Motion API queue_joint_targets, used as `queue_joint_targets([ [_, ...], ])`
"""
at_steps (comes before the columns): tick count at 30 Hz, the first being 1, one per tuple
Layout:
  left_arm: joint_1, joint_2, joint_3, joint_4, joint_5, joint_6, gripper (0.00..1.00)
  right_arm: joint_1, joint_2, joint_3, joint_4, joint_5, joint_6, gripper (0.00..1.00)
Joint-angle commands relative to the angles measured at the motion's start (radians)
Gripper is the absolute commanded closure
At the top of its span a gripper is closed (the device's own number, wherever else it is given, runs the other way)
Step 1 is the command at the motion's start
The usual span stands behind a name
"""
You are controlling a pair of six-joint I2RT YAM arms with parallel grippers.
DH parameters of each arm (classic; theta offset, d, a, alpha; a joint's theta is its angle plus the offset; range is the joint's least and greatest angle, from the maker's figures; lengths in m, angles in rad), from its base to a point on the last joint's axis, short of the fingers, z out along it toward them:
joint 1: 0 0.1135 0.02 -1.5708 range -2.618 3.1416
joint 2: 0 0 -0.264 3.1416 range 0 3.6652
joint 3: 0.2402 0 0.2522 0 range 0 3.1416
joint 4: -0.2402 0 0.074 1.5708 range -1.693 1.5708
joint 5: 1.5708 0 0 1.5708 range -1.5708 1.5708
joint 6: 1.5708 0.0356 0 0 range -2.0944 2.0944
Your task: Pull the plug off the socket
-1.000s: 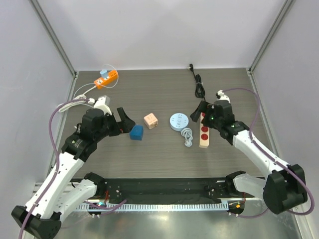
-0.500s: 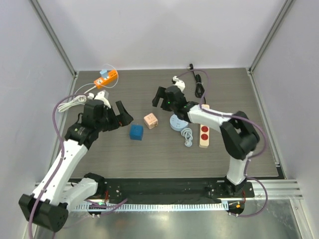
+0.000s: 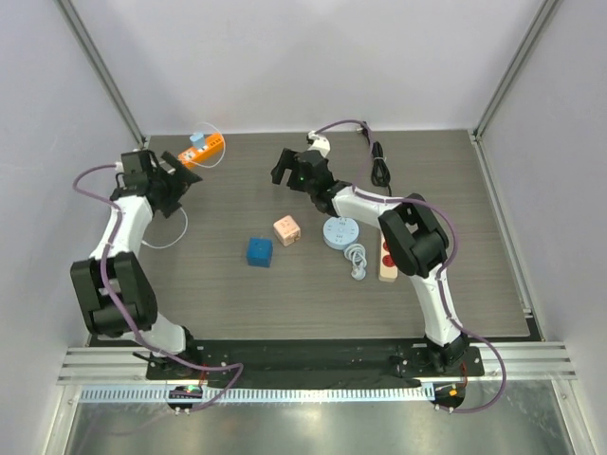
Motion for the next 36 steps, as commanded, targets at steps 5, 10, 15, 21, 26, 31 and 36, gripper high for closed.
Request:
queue_joint_targets([
  [5, 0.059, 0.194, 0.367, 0.043, -0.21, 0.034, 0.0, -0.035, -0.003, 0.052, 0.048, -0.053, -0.118, 0.01],
  [10, 0.088, 0.387, 0.536, 0.144, -0.132, 0.108, 0.09, -0.098, 0.005, 0.063, 0.032, -0.115, -0.135, 0.0],
  [15, 0.094, 0.643, 0.797, 0.153, 0.006, 0.123, 0.19, -0.184, 0.01, 0.035, 0.066, -0.217, -0.068, 0.0],
  [21, 0.096, 0.817, 0.943, 0.185, 0.028, 0.125, 0.52, -0.21, -0.007, -0.002, 0.101, -0.236, -0.051, 0.0],
  [26, 0.096, 0.944, 1.046, 0.196, 0.004, 0.082, 0.58, -0.218, 0.005, 0.0, 0.111, -0.257, -0.037, 0.0],
  [31, 0.106, 1.084, 1.175, 0.187, 0.029, 0.025, 0.62, -0.218, 0.023, 0.014, 0.114, -0.276, -0.028, 0.01],
  [36, 0.105, 1.141, 1.221, 0.276, 0.027, -0.087, 0.6, -0.221, 0.054, 0.044, 0.105, -0.305, -0.02, 0.0],
])
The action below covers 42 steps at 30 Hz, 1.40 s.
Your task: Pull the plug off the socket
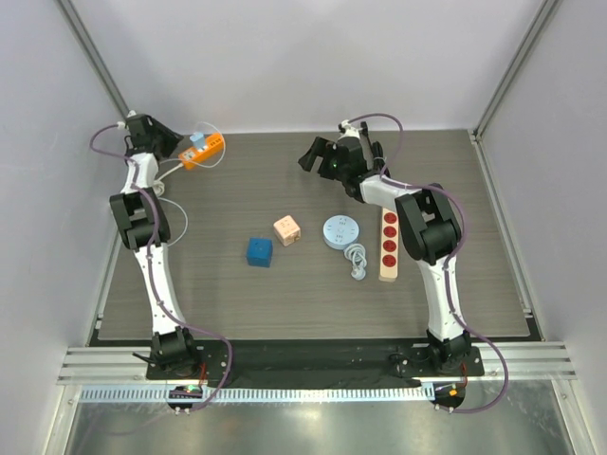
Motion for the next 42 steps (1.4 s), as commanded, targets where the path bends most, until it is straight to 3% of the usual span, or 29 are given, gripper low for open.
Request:
queue_joint_targets([
  [1, 0.008, 0.031, 0.041, 0.101, 0.022, -0.106, 0.6, 0.0, 0.014, 0.043, 0.04, -0.026, 0.011, 0.0],
  [10, -0.015, 0.115, 0.059, 0.11, 0.095, -0.208, 0.64, 0.0, 0.045, 0.075, 0.027, -0.035, 0.018, 0.0],
  [15, -0.044, 0.122, 0.027, 0.096, 0.18, -0.219, 0.73, 0.0, 0.048, 0.082, 0.024, -0.038, 0.019, 0.0],
  [23, -0.124, 0.053, -0.049, 0.085, 0.253, -0.147, 0.73, -0.002, 0.058, 0.1, 0.004, -0.05, 0.016, 0.0],
  [37, -0.198, -0.196, -0.374, 0.01, 0.329, -0.059, 0.75, -0.008, 0.058, 0.114, -0.042, -0.112, 0.021, 0.0],
  [39, -0.196, -0.24, -0.379, -0.066, 0.259, 0.01, 0.72, -0.008, 0.054, 0.109, -0.042, -0.116, 0.019, 0.0],
  [42, -0.195, -0.332, -0.332, -0.216, 0.135, 0.132, 0.58, -0.008, 0.057, 0.108, -0.042, -0.127, 0.024, 0.0],
])
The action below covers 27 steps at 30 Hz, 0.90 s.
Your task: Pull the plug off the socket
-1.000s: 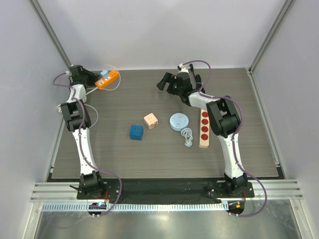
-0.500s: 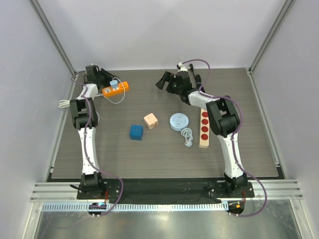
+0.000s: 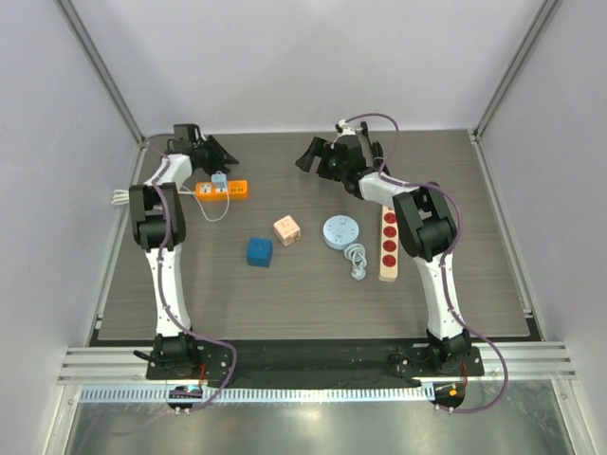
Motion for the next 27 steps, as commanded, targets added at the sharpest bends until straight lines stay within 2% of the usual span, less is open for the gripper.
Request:
queue_joint_targets([
  [1, 0.014, -0.174, 0.053, -0.176, -0.178, 0.16, 0.53, -0.001, -0.007, 0.032, 0.007, -0.026, 0.011, 0.0],
  [2, 0.014, -0.226, 0.058, -0.191, -0.195, 0.174, 0.44, -0.001, -0.006, 0.034, 0.008, -0.031, 0.015, 0.0],
  [7, -0.009, -0.349, 0.059, -0.26, -0.296, 0.289, 0.21, 0.002, 0.007, 0.049, 0.013, -0.048, 0.021, 0.0],
  [10, -0.043, -0.362, 0.079, -0.342, -0.35, 0.369, 0.18, 0.01, 0.014, 0.064, 0.01, -0.069, 0.017, 0.0],
  [13, -0.115, -0.325, 0.136, -0.449, -0.457, 0.467, 0.17, 0.015, 0.014, 0.069, 0.007, -0.071, 0.008, 0.0],
  [15, -0.17, -0.299, 0.157, -0.503, -0.58, 0.513, 0.16, 0.013, 0.014, 0.072, 0.007, -0.076, 0.008, 0.0],
  [21, -0.267, -0.255, 0.183, -0.51, -0.733, 0.602, 0.14, 0.015, 0.02, 0.077, 0.008, -0.089, 0.015, 0.01],
  [25, -0.278, -0.225, 0.193, -0.498, -0.77, 0.598, 0.06, 0.015, 0.027, 0.08, 0.008, -0.097, 0.018, 0.0],
  [27, -0.278, -0.219, 0.188, -0.494, -0.79, 0.592, 0.05, 0.016, 0.031, 0.083, 0.008, -0.102, 0.02, 0.0],
])
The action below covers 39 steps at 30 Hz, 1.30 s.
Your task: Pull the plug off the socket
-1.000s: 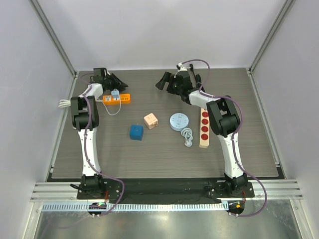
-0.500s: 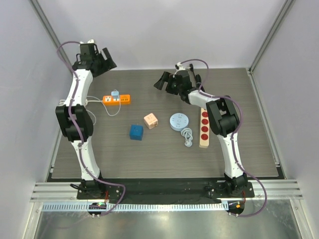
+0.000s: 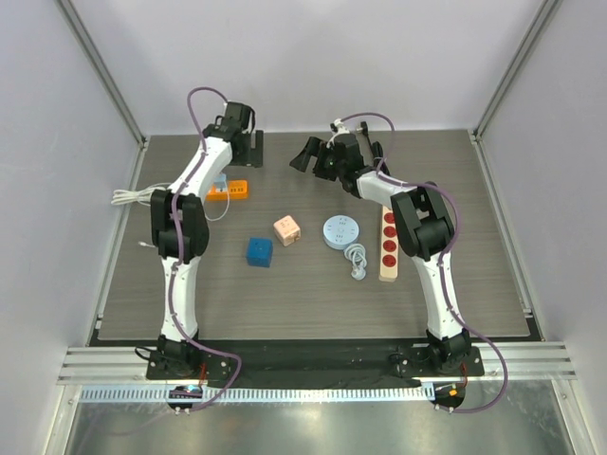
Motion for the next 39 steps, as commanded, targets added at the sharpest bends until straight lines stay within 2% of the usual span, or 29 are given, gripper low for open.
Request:
queue_joint_targets([
  [1, 0.026, -0.013, 0.039, 0.002, -0.112, 0.021, 0.05, 0.006, 0.009, 0.047, 0.017, -0.02, 0.003, 0.0],
  [5, 0.027, 0.011, 0.041, -0.015, -0.163, 0.018, 0.04, 0.006, 0.019, 0.054, 0.016, -0.024, 0.006, 0.0],
  [13, 0.036, 0.054, 0.052, -0.039, -0.169, -0.003, 0.07, 0.014, 0.036, 0.079, -0.003, -0.032, 0.008, 0.0],
  [19, 0.079, 0.068, 0.05, -0.077, -0.094, -0.063, 0.08, 0.018, 0.048, 0.096, -0.014, -0.035, 0.005, 0.0],
  [27, 0.087, 0.034, -0.03, -0.038, -0.063, -0.083, 0.14, 0.021, 0.048, 0.11, -0.03, -0.037, -0.006, 0.0],
  [32, 0.087, 0.054, -0.025, -0.051, -0.057, -0.08, 0.22, 0.026, 0.049, 0.113, -0.035, -0.037, -0.012, 0.0],
  [39, 0.086, 0.054, -0.033, -0.047, -0.045, -0.089, 0.42, 0.029, 0.054, 0.122, -0.04, -0.04, -0.014, 0.0],
])
